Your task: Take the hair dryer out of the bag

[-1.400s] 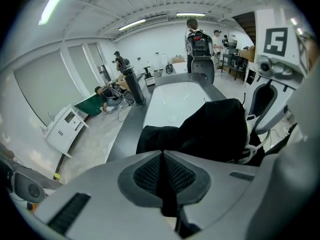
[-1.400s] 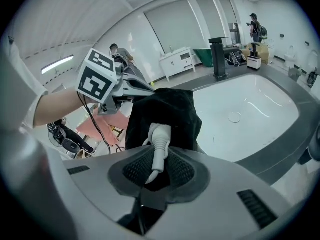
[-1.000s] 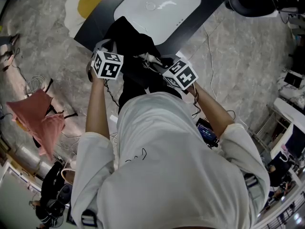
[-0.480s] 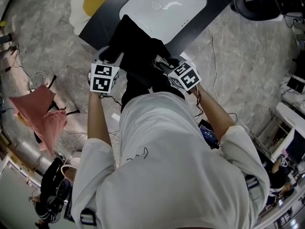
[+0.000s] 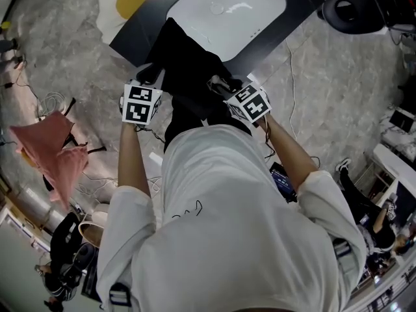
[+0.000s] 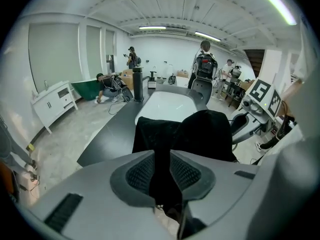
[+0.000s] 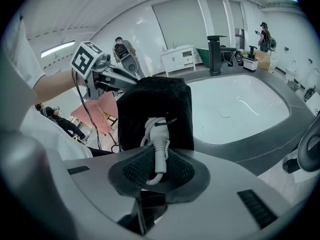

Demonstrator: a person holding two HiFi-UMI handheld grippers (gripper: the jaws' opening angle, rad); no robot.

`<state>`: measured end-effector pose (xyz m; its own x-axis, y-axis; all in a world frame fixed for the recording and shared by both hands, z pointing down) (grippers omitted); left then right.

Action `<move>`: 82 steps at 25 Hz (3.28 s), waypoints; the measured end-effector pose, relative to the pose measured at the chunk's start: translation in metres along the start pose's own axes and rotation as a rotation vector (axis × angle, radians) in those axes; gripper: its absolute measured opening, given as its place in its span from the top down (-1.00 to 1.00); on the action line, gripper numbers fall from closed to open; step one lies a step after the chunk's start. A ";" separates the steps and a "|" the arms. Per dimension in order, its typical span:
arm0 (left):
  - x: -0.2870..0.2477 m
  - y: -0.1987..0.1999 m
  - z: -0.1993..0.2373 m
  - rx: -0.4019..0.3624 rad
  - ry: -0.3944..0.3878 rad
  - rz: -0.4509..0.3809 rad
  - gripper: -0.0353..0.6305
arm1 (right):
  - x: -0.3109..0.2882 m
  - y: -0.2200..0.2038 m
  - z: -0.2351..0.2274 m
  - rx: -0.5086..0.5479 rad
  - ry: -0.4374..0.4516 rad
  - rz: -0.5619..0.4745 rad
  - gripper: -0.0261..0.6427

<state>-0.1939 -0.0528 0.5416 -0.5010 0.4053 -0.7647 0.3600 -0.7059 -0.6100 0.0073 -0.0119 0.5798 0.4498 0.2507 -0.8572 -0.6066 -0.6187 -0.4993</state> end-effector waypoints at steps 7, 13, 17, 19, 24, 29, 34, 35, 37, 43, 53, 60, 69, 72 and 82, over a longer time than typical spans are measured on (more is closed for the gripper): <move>-0.023 0.025 -0.013 -0.084 0.032 0.004 0.82 | 0.010 0.030 0.011 0.058 -0.031 -0.036 0.73; -0.031 0.027 -0.003 -0.092 0.083 0.045 0.82 | 0.028 0.035 0.018 0.059 -0.035 -0.018 0.73; -0.034 0.022 0.003 -0.069 0.082 0.063 0.82 | 0.038 0.020 0.006 0.042 -0.040 -0.014 0.72; -0.035 0.020 0.003 -0.057 0.075 0.065 0.82 | 0.044 0.011 0.000 0.022 -0.033 -0.003 0.72; -0.038 0.016 0.000 -0.041 0.057 0.068 0.82 | 0.053 -0.006 -0.010 0.001 -0.030 0.011 0.73; -0.041 0.020 -0.011 -0.048 0.013 0.044 0.82 | 0.049 -0.006 -0.013 -0.014 -0.033 0.000 0.72; -0.040 0.029 -0.032 -0.052 -0.048 0.005 0.82 | 0.034 0.002 -0.006 -0.021 -0.024 -0.017 0.72; -0.040 0.030 -0.035 -0.047 -0.051 -0.001 0.82 | 0.030 0.005 -0.004 -0.021 -0.024 -0.021 0.72; -0.039 0.034 -0.043 -0.047 -0.058 -0.016 0.82 | 0.020 0.011 -0.002 -0.031 -0.019 -0.030 0.72; -0.037 0.033 -0.056 -0.033 -0.039 -0.030 0.76 | -0.006 0.029 0.006 -0.122 0.012 -0.052 0.72; 0.019 -0.008 -0.003 0.076 0.072 -0.043 0.24 | -0.015 0.034 0.011 -0.082 0.015 -0.041 0.73; 0.008 -0.082 0.047 0.006 0.188 0.221 0.24 | -0.014 0.032 0.011 -0.060 0.011 -0.033 0.73; -0.026 -0.083 0.045 -0.010 0.137 0.228 0.52 | -0.012 0.034 0.014 -0.057 0.004 -0.033 0.73; -0.032 -0.080 0.046 -0.001 0.133 0.214 0.68 | -0.012 0.033 0.013 -0.057 0.001 -0.032 0.73; -0.023 -0.074 0.071 -0.006 0.223 0.221 0.82 | 0.002 0.044 0.013 -0.074 0.036 -0.022 0.73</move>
<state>-0.2651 -0.0512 0.6191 -0.2258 0.3606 -0.9050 0.4458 -0.7877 -0.4251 -0.0266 -0.0291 0.5551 0.4866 0.2388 -0.8403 -0.5471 -0.6667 -0.5062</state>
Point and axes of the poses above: the fingertips, and each gripper's own axes: x backward along the fingers, z to its left, y out of its top, the point moved 2 cm from there along x, backward along the fingers, and after that the axes turned 11 degrees about -y, right-handed, at the moved point
